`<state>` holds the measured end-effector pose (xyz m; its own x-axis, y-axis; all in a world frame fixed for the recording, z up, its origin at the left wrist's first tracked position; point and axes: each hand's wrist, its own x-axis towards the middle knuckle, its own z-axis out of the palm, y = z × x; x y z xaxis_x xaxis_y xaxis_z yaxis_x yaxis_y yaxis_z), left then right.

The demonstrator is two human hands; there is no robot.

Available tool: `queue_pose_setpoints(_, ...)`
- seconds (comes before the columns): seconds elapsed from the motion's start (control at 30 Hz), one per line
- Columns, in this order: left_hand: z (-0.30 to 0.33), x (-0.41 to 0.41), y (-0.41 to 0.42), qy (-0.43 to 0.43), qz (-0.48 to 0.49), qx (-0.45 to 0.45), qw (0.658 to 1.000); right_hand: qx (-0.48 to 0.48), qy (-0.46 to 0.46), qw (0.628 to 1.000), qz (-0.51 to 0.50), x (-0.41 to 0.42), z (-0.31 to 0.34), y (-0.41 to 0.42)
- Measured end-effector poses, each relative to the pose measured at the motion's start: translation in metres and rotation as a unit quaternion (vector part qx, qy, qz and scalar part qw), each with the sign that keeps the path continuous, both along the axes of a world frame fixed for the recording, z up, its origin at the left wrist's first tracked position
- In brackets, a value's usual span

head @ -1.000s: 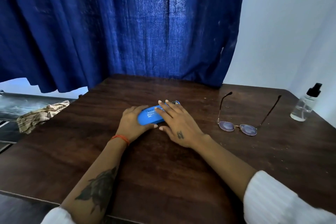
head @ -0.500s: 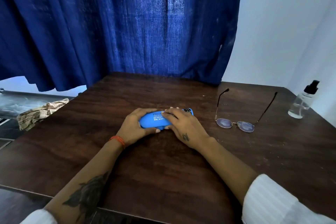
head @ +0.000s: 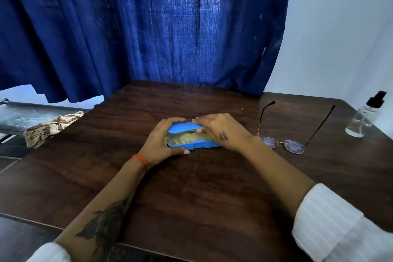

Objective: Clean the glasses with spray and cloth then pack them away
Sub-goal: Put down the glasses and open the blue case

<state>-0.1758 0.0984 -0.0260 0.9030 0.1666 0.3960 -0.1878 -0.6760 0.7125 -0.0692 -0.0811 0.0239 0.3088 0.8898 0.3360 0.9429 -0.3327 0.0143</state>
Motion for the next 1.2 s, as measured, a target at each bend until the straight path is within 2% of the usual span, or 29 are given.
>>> queue_pose_setpoints(0.17,0.000,-0.001,-0.001,0.004,-0.001,-0.032,0.999,-0.020,0.093,0.995,-0.043,0.012,0.021,0.015)
queue_pose_setpoints(0.27,-0.001,-0.001,0.000,0.009,-0.004,-0.022,1.000,0.011,0.176,0.983,-0.040,0.013,0.021,0.015)
queue_pose_setpoints(0.33,-0.001,0.000,0.001,0.010,-0.007,-0.018,1.000,0.128,0.119,0.984,-0.028,0.004,0.011,0.008)
queue_pose_setpoints(0.4,0.000,0.001,0.001,0.012,-0.010,-0.018,1.000,0.272,0.029,0.962,-0.014,-0.007,-0.005,0.000)
queue_pose_setpoints(0.43,0.000,0.002,0.001,0.011,-0.012,-0.018,1.000,0.302,0.009,0.953,-0.001,-0.013,-0.012,-0.004)
queue_pose_setpoints(0.5,0.000,0.002,0.000,0.007,-0.013,-0.020,1.000,0.277,-0.005,0.961,0.026,-0.018,-0.023,-0.005)
queue_pose_setpoints(0.57,-0.001,0.001,0.000,0.004,-0.014,-0.019,1.000,0.194,0.000,0.981,0.028,-0.018,-0.026,-0.001)
queue_pose_setpoints(0.67,-0.001,0.000,-0.001,0.002,-0.013,-0.017,1.000,0.050,0.003,0.998,-0.028,-0.013,-0.024,0.012)
queue_pose_setpoints(0.8,0.000,0.001,0.000,0.002,-0.012,-0.009,1.000,0.024,0.092,0.990,-0.103,-0.008,-0.016,0.025)
queue_pose_setpoints(0.93,-0.002,0.000,0.000,0.005,-0.012,-0.011,1.000,0.022,0.094,0.989,-0.114,-0.013,-0.016,0.023)
queue_pose_setpoints(1.0,-0.002,0.000,-0.001,0.000,-0.005,-0.012,1.000,0.064,0.097,0.988,-0.103,-0.016,-0.017,0.015)
queue_pose_setpoints(1.07,-0.002,0.001,0.000,-0.007,0.009,-0.016,1.000,0.152,0.099,0.980,-0.082,-0.020,-0.015,0.004)
queue_pose_setpoints(1.2,-0.002,-0.001,0.000,-0.011,0.037,0.007,0.999,0.311,0.163,0.934,-0.068,-0.030,-0.003,-0.019)
